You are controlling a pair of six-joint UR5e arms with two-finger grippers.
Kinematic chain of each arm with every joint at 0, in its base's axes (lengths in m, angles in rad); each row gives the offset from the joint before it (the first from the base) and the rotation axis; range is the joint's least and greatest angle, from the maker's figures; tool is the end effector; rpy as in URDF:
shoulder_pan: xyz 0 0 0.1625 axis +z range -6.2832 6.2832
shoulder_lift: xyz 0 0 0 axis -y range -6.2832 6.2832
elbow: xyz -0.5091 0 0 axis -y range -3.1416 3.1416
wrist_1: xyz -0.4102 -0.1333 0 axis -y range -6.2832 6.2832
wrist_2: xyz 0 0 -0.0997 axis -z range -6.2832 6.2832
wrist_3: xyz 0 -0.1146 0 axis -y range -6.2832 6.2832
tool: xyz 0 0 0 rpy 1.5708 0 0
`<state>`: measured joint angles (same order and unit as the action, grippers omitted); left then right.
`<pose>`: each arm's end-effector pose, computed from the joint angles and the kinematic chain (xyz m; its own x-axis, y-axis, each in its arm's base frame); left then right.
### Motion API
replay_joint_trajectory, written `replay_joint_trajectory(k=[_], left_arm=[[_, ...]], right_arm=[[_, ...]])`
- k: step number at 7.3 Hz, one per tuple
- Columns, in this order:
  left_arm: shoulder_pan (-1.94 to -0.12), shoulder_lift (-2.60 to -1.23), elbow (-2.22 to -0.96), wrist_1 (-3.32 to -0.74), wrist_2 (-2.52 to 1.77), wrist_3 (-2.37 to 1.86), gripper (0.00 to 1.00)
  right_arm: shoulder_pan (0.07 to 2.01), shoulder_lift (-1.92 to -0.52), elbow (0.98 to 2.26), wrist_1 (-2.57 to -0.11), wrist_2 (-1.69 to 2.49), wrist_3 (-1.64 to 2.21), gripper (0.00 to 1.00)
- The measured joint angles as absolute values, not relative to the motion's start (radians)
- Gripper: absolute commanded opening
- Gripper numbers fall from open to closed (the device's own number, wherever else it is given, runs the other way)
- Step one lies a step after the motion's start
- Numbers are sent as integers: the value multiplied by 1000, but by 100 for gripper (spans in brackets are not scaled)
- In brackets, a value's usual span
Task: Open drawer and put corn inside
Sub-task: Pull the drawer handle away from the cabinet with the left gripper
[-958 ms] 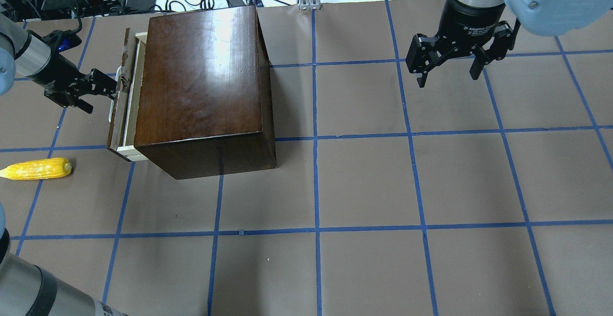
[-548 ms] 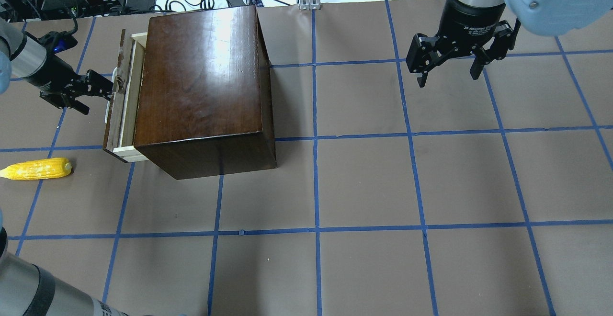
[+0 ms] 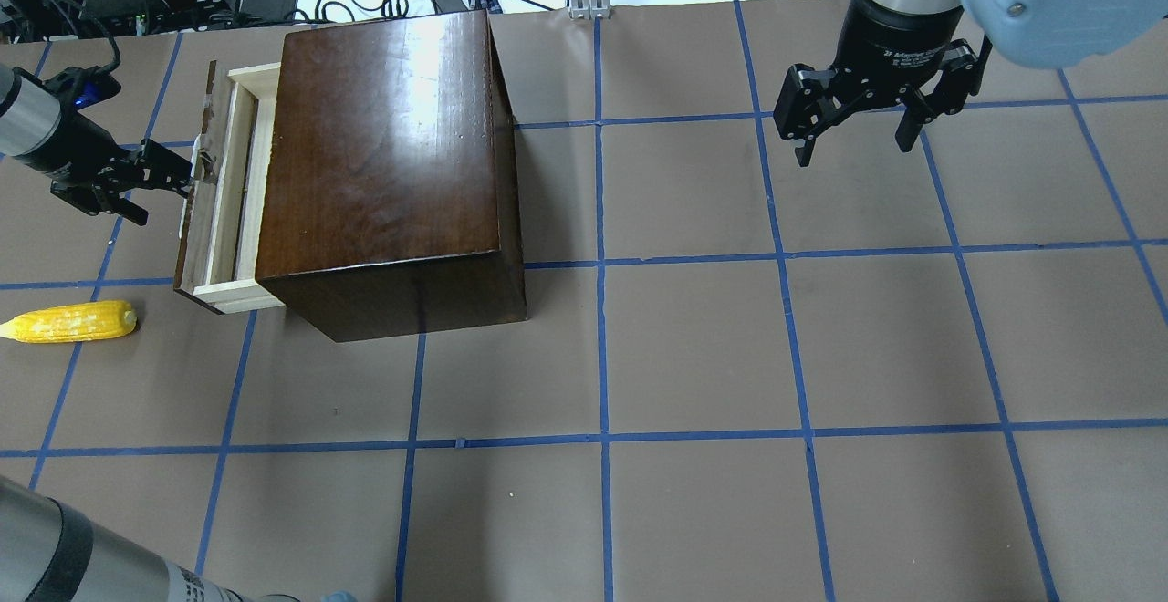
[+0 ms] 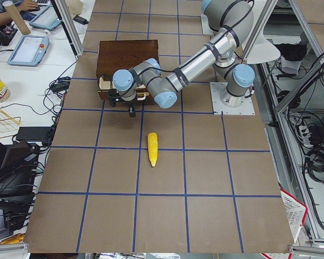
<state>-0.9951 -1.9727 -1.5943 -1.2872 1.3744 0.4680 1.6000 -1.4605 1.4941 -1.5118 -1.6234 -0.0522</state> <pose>0.2263 -0.6347 0.3364 -0.9639 -0.1226 0.2362 -0.1167 0.9924 0.0390 0.1434 -0.5507 0.5316 -0.9952 -0.0859 0.0475 -0.0811 0.9922 0.0951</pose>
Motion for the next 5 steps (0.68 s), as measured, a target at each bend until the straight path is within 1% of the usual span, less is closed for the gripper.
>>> replay_joint_trajectory(k=[5], left_arm=[[-978, -1972, -1593, -1287, 1375, 478, 100]], right_arm=[[1600, -1460, 1494, -1512, -1623, -52, 100]])
